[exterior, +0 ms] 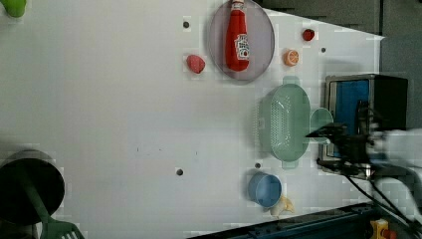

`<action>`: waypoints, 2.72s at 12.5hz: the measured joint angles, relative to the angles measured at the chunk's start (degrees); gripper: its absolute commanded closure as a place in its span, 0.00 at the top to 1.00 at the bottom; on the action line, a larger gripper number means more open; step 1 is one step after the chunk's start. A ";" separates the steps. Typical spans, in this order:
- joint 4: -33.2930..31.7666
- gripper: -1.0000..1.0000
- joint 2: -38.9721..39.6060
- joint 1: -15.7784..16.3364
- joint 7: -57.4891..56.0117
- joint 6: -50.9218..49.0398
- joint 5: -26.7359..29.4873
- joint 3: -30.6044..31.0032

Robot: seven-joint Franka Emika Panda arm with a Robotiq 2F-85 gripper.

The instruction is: Drag strainer right to left.

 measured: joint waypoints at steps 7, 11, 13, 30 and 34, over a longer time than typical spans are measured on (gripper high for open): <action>3.47 1.00 16.95 1.50 15.22 22.60 -0.93 3.65; 4.92 1.00 27.15 1.91 20.06 30.44 0.18 4.58; 3.58 1.00 30.35 2.54 21.04 32.23 0.12 4.52; 7.72 1.00 31.88 16.31 34.19 27.31 2.83 5.00; 12.42 1.00 33.42 19.59 39.36 25.91 4.10 6.08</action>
